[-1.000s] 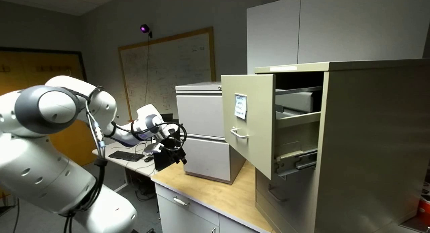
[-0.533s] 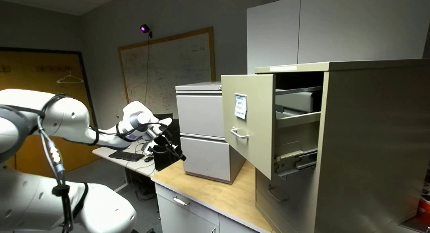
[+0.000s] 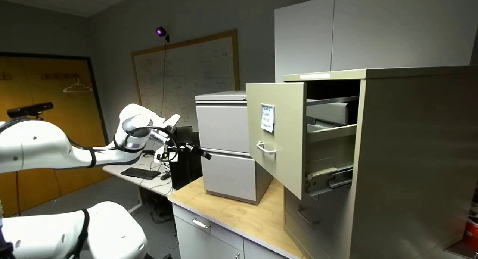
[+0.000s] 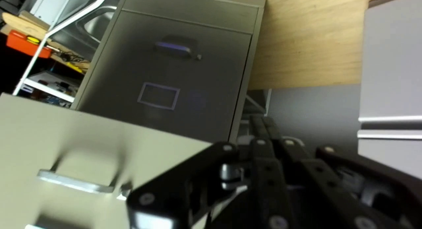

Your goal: Close the top drawer of the cabinet to the right.

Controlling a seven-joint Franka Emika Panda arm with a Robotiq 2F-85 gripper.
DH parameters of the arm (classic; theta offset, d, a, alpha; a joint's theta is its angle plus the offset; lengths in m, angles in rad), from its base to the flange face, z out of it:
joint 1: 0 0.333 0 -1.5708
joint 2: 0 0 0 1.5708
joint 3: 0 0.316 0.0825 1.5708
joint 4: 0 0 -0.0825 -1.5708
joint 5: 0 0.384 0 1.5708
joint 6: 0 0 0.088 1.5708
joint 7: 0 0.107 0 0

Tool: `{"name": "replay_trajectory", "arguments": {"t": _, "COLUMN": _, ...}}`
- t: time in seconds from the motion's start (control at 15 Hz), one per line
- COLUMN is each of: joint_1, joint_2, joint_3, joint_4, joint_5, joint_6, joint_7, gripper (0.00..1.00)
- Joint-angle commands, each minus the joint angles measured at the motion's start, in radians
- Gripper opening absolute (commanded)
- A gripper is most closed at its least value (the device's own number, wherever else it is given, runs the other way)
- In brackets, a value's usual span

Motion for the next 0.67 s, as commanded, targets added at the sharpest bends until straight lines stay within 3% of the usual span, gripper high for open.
{"name": "replay_trajectory", "arguments": {"t": 0.0, "joint_1": -0.098, "joint_2": -0.089, "joint_3": 0.031, "joint_4": 0.0, "joint_5": -0.102, "joint_6": 0.02, "joint_7": 0.052, "gripper": 0.0}}
{"name": "replay_trajectory", "arguments": {"t": 0.4, "joint_1": -0.275, "joint_2": -0.099, "joint_3": 0.03, "joint_4": 0.008, "joint_5": -0.413, "joint_6": 0.091, "joint_7": 0.226, "gripper": 0.0}}
{"name": "replay_trajectory", "arguments": {"t": 0.6, "joint_1": -0.297, "joint_2": -0.034, "joint_3": 0.017, "joint_4": 0.04, "joint_5": -0.578, "joint_6": 0.068, "joint_7": 0.352, "gripper": 0.0}}
